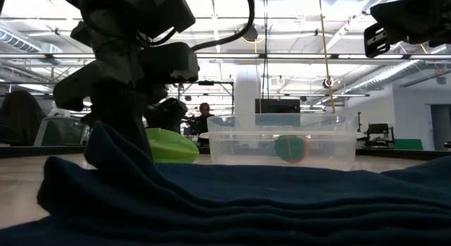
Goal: Pick and placing Produce into tupperware
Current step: Put the green starfruit into the transparent bin
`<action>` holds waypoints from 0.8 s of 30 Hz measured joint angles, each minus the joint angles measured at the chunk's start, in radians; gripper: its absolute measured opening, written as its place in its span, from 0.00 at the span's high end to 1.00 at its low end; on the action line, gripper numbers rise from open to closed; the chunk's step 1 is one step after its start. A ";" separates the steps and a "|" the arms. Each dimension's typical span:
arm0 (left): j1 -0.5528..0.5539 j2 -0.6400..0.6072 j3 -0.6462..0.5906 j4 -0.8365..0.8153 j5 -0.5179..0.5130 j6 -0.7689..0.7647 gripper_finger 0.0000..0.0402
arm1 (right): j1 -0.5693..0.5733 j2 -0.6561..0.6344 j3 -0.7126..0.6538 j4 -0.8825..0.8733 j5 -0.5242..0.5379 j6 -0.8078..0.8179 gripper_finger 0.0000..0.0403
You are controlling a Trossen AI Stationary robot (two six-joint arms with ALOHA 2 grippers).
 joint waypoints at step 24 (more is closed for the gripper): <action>0.001 -0.042 0.008 -0.016 -0.007 0.032 0.47 | 0.000 0.000 0.000 0.000 0.025 -0.004 1.00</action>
